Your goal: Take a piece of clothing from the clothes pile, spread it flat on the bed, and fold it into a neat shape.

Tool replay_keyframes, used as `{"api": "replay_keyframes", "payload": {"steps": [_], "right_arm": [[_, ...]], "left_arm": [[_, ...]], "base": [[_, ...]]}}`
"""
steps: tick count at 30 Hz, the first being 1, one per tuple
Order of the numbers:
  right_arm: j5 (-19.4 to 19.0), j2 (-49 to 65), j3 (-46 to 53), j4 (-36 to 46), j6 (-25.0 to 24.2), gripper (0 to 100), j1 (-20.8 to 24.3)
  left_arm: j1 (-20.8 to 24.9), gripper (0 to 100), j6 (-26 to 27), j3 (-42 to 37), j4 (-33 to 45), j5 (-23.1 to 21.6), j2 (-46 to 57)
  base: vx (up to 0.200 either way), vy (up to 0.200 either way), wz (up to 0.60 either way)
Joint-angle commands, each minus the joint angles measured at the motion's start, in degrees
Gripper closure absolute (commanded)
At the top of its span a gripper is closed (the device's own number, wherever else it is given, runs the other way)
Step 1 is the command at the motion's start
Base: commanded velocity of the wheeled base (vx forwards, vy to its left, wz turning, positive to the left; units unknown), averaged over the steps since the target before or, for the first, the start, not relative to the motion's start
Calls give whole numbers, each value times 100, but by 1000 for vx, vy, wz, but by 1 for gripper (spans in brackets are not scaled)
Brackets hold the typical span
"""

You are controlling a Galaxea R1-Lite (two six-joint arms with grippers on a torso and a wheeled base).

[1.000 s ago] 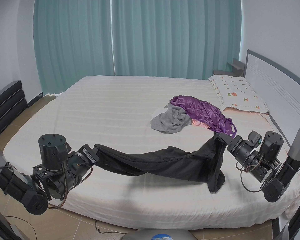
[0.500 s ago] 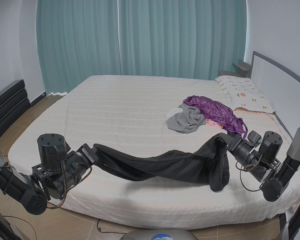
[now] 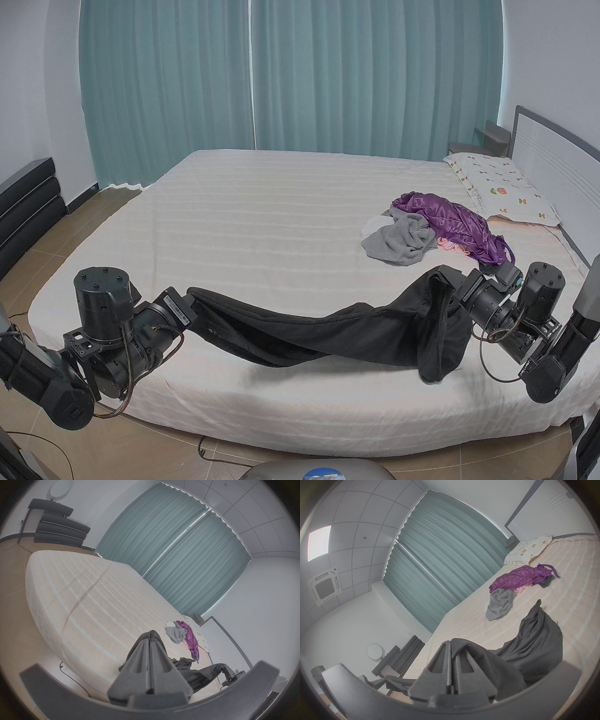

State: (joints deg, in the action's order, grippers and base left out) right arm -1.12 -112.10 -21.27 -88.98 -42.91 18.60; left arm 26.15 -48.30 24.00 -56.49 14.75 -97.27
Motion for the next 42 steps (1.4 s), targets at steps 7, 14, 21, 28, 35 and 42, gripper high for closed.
{"api": "replay_keyframes", "payload": {"steps": [7, 14, 21, 28, 35, 42], "right_arm": [[-2, 22, 0, -85, -7, 100, 3], [7, 154, 9, -85, 11, 100, 21], [7, 180, 27, -85, 11, 100, 38], [7, 207, 44, -76, 11, 100, 56], [-2, 189, 44, -85, 11, 100, 56], [-2, 171, 53, -76, 11, 100, 56]], "left_arm": [[-31, 100, 5, 8, 7, 2, 129], [-110, 100, 5, 17, -11, -7, 147], [-154, 100, -4, 17, -11, -25, 94], [-215, 100, -4, 52, -11, -7, 103], [-215, 100, -13, 61, -11, -34, 94], [-224, 100, -22, 61, -11, -42, 112]], "base": [[0, 200, 0], [0, 200, 0], [0, 114, 0], [0, 0, 0], [0, 0, 0], [0, 171, 0]]}}
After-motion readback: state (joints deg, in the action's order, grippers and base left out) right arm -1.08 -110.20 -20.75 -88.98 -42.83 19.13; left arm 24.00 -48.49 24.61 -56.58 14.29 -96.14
